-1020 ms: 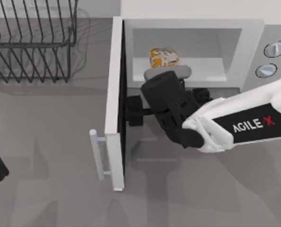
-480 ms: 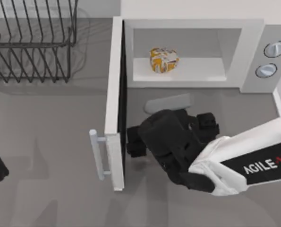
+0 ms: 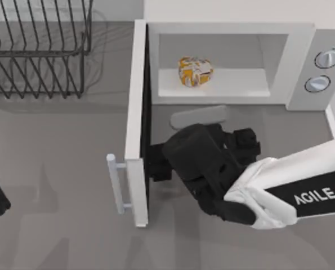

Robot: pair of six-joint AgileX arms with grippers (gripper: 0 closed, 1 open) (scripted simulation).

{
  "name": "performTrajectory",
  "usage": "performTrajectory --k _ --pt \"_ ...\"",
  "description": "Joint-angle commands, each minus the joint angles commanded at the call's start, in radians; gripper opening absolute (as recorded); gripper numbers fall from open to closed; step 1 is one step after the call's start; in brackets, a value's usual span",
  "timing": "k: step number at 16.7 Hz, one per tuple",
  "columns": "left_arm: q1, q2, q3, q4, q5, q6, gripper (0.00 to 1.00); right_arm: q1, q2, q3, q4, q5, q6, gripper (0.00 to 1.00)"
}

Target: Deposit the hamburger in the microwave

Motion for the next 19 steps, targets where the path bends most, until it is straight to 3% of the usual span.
performTrajectory --k 19 --pt "0.000 0.000 0.000 0.000 0.000 0.000 1.00 -0.001 -0.217 0.126 -0.383 -0.007 -0.003 1.00"
